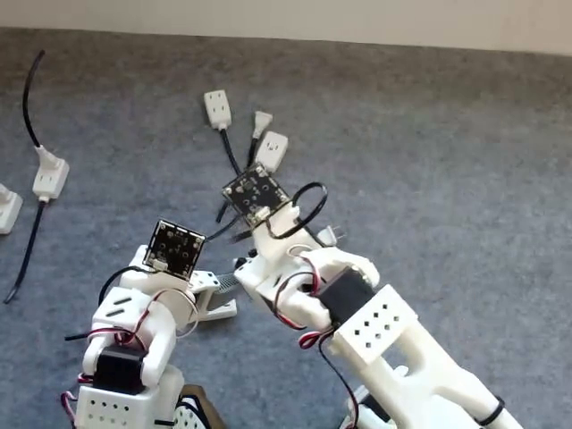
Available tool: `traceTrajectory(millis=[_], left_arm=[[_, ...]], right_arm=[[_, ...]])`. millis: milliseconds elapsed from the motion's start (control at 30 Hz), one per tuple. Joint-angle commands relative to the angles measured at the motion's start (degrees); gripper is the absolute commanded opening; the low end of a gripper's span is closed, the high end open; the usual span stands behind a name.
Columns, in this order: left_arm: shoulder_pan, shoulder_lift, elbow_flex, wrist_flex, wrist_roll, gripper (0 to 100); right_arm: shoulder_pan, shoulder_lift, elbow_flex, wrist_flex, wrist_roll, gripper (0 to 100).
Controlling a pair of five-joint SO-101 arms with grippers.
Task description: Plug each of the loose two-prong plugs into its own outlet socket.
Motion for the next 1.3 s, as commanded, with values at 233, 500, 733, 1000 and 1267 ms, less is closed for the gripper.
traceTrajectory(millis=[233,500,733,1000,1267], left_arm=[[0.6,-0.2,-0.6,-0.9,0.2,42],[-3.6,0.0,-8.1,3.3,2.2,35],[-11.5,9.9,-13.1,-0.4,3.1,32],[-12.5,60.4,-47.4,11.0,2.7,32],[-23.8,100.7,-87.2,34.4,-3.8,32]], right_arm=[[1.2,1.5,-1.9,1.4,3.2,0.5],[5.7,17.5,-12.4,4.8,3.1,0.5],[4.2,20.8,-24.2,14.5,13.9,0.5],[-0.1,21.0,-30.3,19.6,36.9,0.5],[-4.8,21.1,-29.8,18.9,44.6,0.5]])
